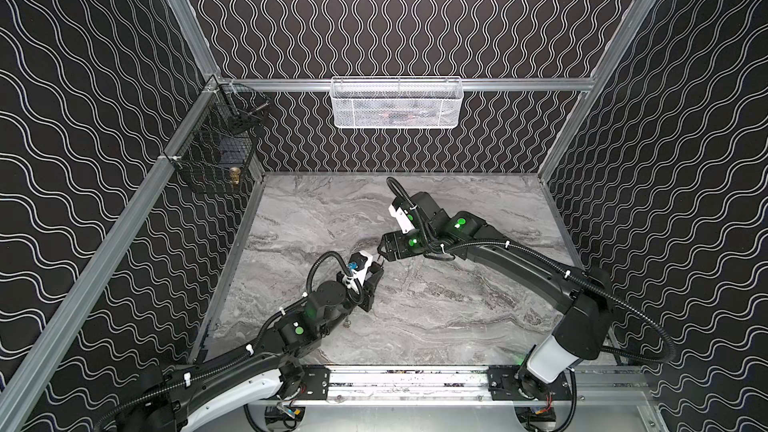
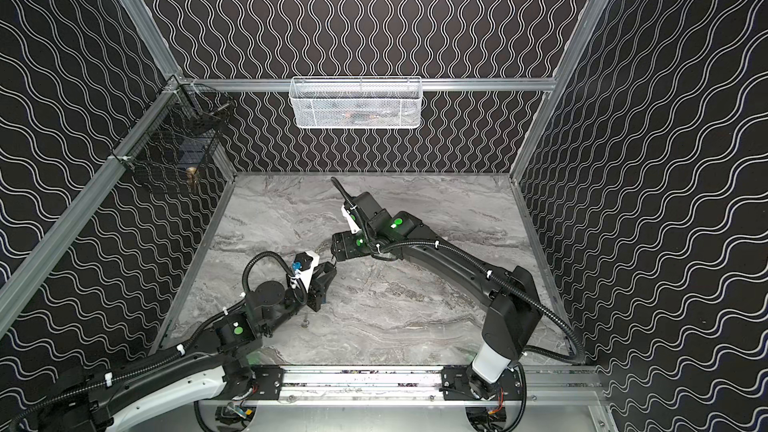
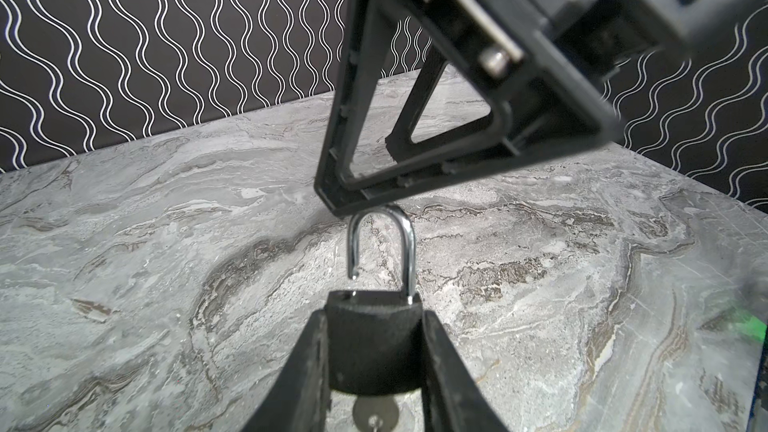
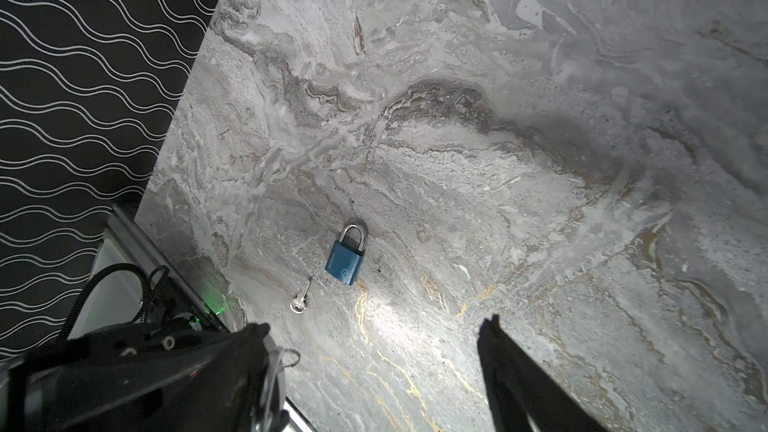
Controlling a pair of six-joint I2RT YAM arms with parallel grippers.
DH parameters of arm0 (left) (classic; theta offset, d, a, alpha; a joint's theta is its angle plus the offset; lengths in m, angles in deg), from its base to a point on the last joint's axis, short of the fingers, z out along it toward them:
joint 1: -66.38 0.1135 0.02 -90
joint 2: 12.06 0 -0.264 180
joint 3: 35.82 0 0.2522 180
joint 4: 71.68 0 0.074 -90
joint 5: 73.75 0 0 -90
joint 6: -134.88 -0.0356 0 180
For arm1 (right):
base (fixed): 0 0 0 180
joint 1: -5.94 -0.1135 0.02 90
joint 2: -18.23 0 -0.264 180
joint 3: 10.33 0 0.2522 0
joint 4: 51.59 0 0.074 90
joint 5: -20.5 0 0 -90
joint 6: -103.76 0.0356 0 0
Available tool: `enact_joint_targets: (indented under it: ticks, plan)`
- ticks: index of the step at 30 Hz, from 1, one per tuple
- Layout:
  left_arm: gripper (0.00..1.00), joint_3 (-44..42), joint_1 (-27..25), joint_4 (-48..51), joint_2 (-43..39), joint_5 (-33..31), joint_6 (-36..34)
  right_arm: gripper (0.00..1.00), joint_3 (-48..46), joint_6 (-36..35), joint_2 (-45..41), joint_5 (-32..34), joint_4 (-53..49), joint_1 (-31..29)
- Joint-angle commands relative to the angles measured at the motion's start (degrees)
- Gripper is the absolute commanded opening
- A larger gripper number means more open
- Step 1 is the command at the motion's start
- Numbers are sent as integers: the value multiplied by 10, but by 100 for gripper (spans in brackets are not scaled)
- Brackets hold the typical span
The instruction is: Unlock with the key
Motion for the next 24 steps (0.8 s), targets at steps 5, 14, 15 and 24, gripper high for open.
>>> enact_joint_targets:
  ticks: [5,14,15,24]
  plan:
    - [0,-3,1,-28,-11,-3,-17,83,22,-29,10,25,-31,0]
    - [0,-7,1,-29,-18,0,-19,84,22,-48,12,49,-48,0]
    - [0,-6,1,-29,-17,-1,-19,84,22,-49,11,49,-48,0]
    - [0,-5,1,-32,-19,-6,-18,84,2,-56,-2,24,-44,0]
